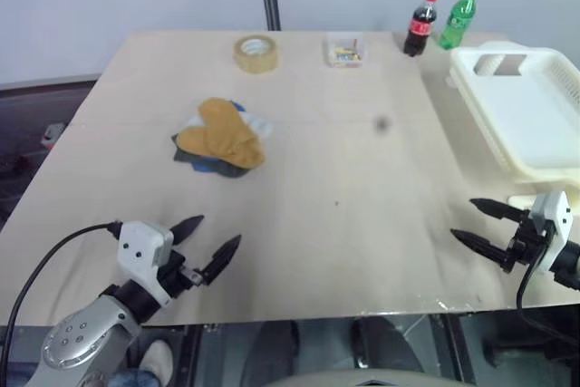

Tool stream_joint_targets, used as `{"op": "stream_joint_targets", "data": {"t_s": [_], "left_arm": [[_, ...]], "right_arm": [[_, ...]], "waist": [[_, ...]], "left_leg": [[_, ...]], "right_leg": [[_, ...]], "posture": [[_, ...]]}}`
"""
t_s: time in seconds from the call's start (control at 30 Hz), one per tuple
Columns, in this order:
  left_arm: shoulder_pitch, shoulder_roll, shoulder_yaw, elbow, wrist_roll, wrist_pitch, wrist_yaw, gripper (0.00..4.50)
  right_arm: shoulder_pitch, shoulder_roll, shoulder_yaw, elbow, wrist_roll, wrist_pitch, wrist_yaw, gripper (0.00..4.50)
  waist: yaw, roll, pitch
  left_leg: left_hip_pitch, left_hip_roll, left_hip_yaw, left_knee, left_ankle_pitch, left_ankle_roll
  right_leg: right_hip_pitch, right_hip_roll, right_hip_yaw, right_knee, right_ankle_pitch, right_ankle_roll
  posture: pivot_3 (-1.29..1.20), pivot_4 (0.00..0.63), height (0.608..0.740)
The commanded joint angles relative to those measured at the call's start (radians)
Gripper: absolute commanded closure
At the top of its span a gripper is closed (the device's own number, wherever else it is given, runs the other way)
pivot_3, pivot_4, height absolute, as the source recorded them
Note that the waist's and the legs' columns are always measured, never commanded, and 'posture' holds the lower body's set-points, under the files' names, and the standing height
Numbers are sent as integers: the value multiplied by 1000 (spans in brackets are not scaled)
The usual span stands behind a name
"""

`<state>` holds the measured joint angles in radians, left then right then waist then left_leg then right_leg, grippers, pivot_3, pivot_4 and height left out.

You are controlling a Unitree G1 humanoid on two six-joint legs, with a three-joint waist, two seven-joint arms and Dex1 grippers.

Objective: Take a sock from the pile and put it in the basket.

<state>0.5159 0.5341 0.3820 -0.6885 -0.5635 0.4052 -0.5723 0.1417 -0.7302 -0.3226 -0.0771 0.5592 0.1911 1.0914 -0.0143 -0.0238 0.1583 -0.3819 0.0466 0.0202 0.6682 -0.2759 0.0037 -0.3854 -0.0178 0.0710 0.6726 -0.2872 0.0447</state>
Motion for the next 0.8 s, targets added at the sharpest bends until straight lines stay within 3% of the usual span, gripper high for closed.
{"op": "stream_joint_targets", "data": {"t_s": [0.03, 0.8], "left_arm": [[3, -8, 20, -4, 1, -31, -6, 143], [-46, -34, -27, 52, 77, -75, -1, 143]], "right_arm": [[-8, 0, -18, -20, 14, -16, 15, 99], [-9, 29, -14, 0, 9, -84, 49, 99]], "waist": [[0, 0, 0], [0, 0, 0]], "left_leg": [[0, 0, 0, 0, 0, 0], [0, 0, 0, 0, 0, 0]], "right_leg": [[0, 0, 0, 0, 0, 0], [0, 0, 0, 0, 0, 0]], "posture": [[0, 150, 740], [0, 150, 740]]}}
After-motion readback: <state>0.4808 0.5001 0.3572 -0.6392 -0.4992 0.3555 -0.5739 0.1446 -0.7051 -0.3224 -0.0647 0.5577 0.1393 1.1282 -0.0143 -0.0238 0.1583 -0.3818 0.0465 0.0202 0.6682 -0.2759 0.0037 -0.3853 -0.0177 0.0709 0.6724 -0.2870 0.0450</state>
